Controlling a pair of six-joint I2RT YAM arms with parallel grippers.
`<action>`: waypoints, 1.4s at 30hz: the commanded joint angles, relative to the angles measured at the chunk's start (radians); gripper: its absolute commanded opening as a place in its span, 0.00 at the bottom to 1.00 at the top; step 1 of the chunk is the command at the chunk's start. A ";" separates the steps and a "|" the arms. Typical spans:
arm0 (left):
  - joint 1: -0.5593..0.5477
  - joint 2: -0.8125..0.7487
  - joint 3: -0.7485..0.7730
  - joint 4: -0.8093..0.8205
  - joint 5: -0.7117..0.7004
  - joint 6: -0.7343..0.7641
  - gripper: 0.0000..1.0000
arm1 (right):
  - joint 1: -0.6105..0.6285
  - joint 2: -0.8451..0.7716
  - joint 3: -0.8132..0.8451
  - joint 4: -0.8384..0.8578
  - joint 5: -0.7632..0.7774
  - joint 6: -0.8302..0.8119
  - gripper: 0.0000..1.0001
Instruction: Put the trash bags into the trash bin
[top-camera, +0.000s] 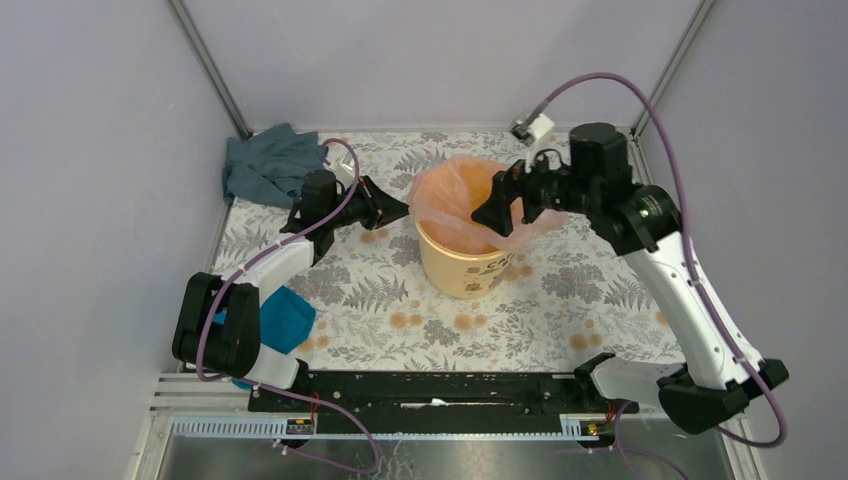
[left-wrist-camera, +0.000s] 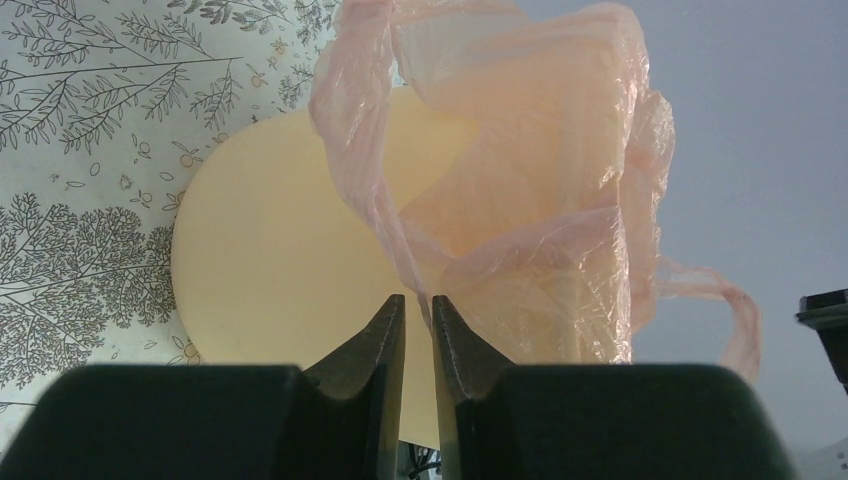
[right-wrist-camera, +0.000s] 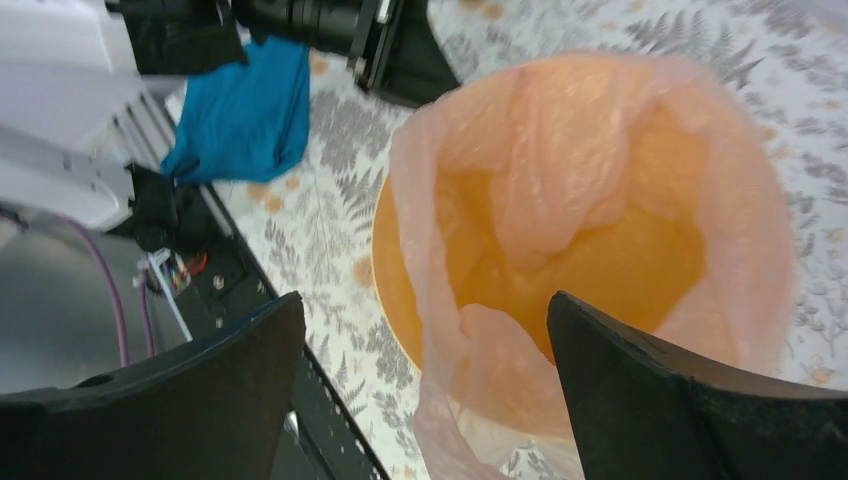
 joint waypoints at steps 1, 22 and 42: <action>0.002 -0.048 0.004 0.020 0.014 0.018 0.19 | 0.092 0.073 0.033 -0.151 0.020 -0.113 0.95; -0.011 -0.053 0.033 -0.024 -0.002 0.035 0.19 | 0.186 -0.132 -0.404 0.050 -0.249 0.115 0.16; -0.011 -0.062 0.009 -0.082 -0.035 0.089 0.16 | 0.192 -0.264 -0.891 0.539 0.014 0.317 0.00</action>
